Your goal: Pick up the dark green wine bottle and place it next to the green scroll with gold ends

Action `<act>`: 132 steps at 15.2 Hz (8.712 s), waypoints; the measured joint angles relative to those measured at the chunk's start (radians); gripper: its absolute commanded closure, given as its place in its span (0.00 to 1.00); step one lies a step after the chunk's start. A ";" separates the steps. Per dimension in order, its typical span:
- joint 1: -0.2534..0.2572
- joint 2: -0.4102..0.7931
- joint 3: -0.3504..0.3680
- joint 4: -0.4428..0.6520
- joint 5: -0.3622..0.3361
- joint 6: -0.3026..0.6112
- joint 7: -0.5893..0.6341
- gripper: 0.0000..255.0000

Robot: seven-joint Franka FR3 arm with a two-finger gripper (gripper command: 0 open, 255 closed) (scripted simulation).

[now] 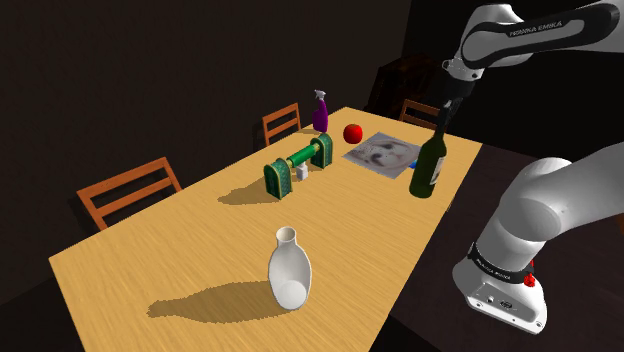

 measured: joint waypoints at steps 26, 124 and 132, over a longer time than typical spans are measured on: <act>0.031 0.009 0.087 0.341 0.070 -0.335 -0.008 1.00; 0.203 0.989 0.050 1.134 0.500 -0.240 0.048 1.00; 0.217 0.978 0.054 1.011 0.497 -0.128 0.045 1.00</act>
